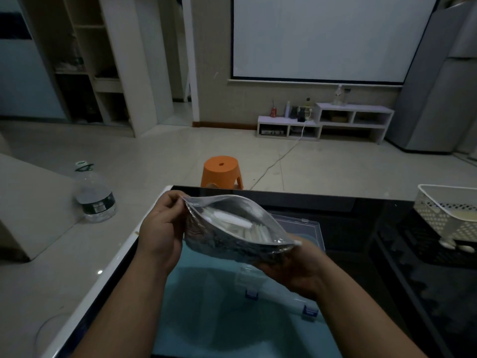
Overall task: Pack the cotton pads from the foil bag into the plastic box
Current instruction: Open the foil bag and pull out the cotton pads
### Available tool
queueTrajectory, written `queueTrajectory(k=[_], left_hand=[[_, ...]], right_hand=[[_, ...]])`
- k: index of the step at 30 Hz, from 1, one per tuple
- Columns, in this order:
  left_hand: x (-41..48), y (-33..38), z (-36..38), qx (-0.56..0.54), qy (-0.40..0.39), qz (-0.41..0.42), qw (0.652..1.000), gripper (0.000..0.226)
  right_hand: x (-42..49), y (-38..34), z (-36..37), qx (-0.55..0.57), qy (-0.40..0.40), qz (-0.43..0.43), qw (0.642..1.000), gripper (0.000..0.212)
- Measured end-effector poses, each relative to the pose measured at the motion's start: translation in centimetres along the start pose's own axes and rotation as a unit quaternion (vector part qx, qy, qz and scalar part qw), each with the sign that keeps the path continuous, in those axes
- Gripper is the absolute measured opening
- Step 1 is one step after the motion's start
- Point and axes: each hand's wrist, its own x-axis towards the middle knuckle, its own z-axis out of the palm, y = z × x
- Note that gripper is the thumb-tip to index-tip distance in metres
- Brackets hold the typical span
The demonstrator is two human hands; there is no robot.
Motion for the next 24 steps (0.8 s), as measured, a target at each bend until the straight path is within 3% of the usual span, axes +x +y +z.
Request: queueTrajectory(k=[5, 7, 13, 17, 21, 24], left_hand=[[0.2, -0.1, -0.6, 0.034, 0.0, 0.012, 0.999, 0.028], [0.1, -0.4, -0.7, 0.062, 0.015, -0.001, 0.998, 0.027], [0.0, -2.9, -1.4, 0.03, 0.025, -0.237, 0.971, 0.04], [0.1, -3.9, -1.2, 0.048, 0.057, -0.28, 0.957, 0.022], [0.2, -4.7, -2.0, 0.014, -0.002, -0.411, 0.912, 0.046], [0.0, -5.8, -2.5, 0.032, -0.021, -0.439, 0.898, 0.043]], right_hand=[[0.4, 0.3, 0.3, -0.095, 0.0, -0.07, 0.993, 0.016], [0.8, 0.4, 0.2, -0.138, 0.001, -0.111, 0.984, 0.022], [2.3, 1.7, -1.3, -0.261, 0.048, -0.159, 0.951, 0.028], [2.7, 2.1, -1.6, -0.248, 0.048, -0.151, 0.956, 0.023], [3.1, 2.3, -1.9, -0.253, 0.045, -0.148, 0.955, 0.026], [3.4, 2.7, -1.9, -0.259, 0.046, -0.147, 0.953, 0.028]])
